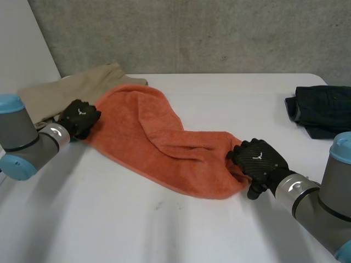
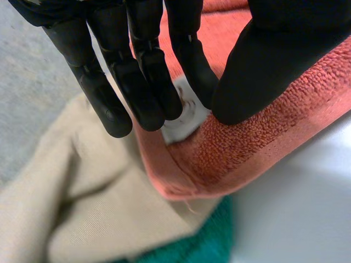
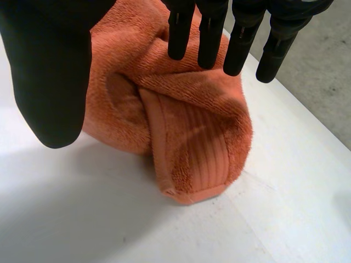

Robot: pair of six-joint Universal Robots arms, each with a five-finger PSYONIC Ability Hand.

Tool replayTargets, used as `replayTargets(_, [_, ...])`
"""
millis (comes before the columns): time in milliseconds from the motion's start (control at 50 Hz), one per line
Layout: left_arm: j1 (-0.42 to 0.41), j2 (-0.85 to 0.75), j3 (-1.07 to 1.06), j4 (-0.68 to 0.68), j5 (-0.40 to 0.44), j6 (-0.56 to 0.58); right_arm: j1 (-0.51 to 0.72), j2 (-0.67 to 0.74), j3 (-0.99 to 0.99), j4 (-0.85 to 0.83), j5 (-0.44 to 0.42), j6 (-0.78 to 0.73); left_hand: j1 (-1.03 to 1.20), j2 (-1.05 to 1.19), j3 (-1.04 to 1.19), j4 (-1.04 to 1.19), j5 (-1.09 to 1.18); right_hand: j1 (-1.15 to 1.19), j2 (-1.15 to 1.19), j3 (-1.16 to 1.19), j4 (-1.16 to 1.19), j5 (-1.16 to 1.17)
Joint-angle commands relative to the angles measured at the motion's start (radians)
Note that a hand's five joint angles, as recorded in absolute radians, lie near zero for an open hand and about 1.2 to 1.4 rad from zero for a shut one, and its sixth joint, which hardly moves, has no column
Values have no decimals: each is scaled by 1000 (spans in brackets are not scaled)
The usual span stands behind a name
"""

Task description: Fold the laundry.

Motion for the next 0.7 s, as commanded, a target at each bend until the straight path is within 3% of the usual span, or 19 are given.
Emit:
replayTargets(20, [-29, 125, -71, 7, -14, -61, 9, 75, -45, -6, 28, 17, 241, 202, 208, 200, 242, 51, 74, 56, 55, 48])
replayTargets(120, [-27, 145, -98, -7, -17, -70, 20, 101, -65, -11, 15, 19, 241, 202, 208, 200, 242, 180, 202, 184, 183, 176])
replayTargets(180, [-21, 197, -137, -21, -17, -81, 37, 116, -91, -12, 14, 20, 241, 202, 208, 200, 242, 461, 484, 466, 465, 458])
replayTargets(200, [-21, 234, -164, -33, -17, -97, 40, 135, -109, -14, 18, 20, 241, 202, 208, 200, 242, 727, 749, 731, 730, 723])
replayTargets(240, [-24, 265, -189, -42, -17, -121, 40, 145, -125, -15, 26, 20, 241, 202, 208, 200, 242, 1017, 1040, 1022, 1021, 1014])
replayTargets(400, [-37, 529, -324, -56, -17, -254, 21, 103, -158, -8, 78, 17, 241, 202, 208, 200, 242, 1019, 1042, 1024, 1023, 1016])
replayTargets(520, [-58, 749, -376, -82, -34, -361, -46, -149, -229, 69, 81, 9, 241, 202, 208, 200, 242, 1019, 1042, 1024, 1023, 1016])
replayTargets(700, [-69, 943, -408, -180, -58, -524, -86, -192, -549, 287, 60, 14, 241, 202, 208, 200, 242, 1019, 1042, 1024, 1023, 1016])
